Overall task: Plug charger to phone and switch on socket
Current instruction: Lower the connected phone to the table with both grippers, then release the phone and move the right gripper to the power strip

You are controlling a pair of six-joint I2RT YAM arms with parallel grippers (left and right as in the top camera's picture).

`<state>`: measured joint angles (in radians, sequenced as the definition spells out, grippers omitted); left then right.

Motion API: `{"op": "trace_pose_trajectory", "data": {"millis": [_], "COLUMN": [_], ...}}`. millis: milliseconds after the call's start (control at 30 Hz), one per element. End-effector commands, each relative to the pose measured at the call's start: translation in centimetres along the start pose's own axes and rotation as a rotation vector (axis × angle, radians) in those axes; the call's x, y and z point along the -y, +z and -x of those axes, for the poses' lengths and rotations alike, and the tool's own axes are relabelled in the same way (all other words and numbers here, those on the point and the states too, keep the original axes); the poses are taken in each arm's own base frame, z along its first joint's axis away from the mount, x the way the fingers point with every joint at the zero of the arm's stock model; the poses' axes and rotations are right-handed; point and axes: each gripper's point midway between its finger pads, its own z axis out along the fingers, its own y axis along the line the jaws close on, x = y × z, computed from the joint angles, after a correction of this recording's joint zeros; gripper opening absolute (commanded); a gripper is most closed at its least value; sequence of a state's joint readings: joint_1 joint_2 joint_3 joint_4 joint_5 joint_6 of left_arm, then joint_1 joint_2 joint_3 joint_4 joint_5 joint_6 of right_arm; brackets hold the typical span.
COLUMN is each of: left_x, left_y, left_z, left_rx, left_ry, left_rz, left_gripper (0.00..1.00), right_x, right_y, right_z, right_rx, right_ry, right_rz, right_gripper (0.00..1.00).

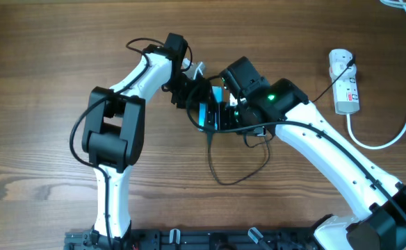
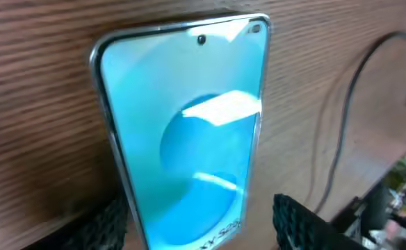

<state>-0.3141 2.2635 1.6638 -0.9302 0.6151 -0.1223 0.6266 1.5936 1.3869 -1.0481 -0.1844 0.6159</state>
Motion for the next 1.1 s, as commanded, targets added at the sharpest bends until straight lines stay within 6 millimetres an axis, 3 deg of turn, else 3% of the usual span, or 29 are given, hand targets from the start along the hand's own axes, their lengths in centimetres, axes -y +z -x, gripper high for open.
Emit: {"op": "trace_pose_trajectory", "data": {"millis": [0, 67, 133, 200, 333, 367, 433, 567, 633, 767, 933, 1067], "left_x": [-4.8, -5.8, -6.5, -6.1, -5.0, -4.8, -4.9, -7.6, -9.6, -12.0, -12.1, -12.1], "left_y": [0.6, 0.3, -0.4, -1.7, -6.9, -9.6, -13.0, -20.9, -23.4, -24.8, -24.8, -24.8], "left_z": [-0.5, -0.7, -1.1, -0.8, 0.5, 0.7, 0.7, -1.2, -2.3, -3.5, -3.5, -3.5], "left_rx": [-0.005, -0.004, -0.007, 0.020, 0.159, 0.221, 0.291, 0.439, 0.478, 0.473, 0.473, 0.473], "left_ry": [-0.083, -0.109, -0.114, -0.116, -0.165, -0.199, -0.229, -0.331, -0.385, -0.463, -0.464, -0.464], "left_rz": [0.222, 0.285, 0.342, 0.342, 0.319, 0.309, 0.300, 0.418, 0.493, 0.508, 0.507, 0.507], "left_gripper": [0.79, 0.85, 1.00, 1.00, 1.00, 1.00, 1.00, 1.00, 1.00, 1.00, 1.00, 1.00], "right_x": [1.1, 1.9, 2.4, 3.2, 6.3, 7.3, 9.4, 16.2, 19.2, 25.0, 30.9, 35.8], "right_y": [0.5, 0.4, 0.3, 0.1, -1.3, -2.0, -3.3, -5.7, -6.7, -8.8, -11.3, -14.1], "right_z": [-0.4, -0.2, -0.3, -0.1, 0.1, 0.6, 1.6, 3.1, 4.0, 5.5, 5.8, 5.9], "right_rx": [-0.012, 0.000, 0.000, 0.006, -0.009, 0.006, 0.046, 0.099, 0.140, 0.235, 0.342, 0.457], "right_ry": [-0.007, -0.001, 0.000, 0.018, 0.106, 0.145, 0.208, 0.419, 0.479, 0.581, 0.744, 0.805], "right_rz": [-0.052, -0.096, -0.118, -0.141, -0.178, -0.180, -0.191, -0.252, -0.278, -0.301, -0.325, -0.533], "right_gripper": [1.00, 1.00, 1.00, 1.00, 1.00, 1.00, 1.00, 1.00, 1.00, 1.00, 1.00, 1.00]}}
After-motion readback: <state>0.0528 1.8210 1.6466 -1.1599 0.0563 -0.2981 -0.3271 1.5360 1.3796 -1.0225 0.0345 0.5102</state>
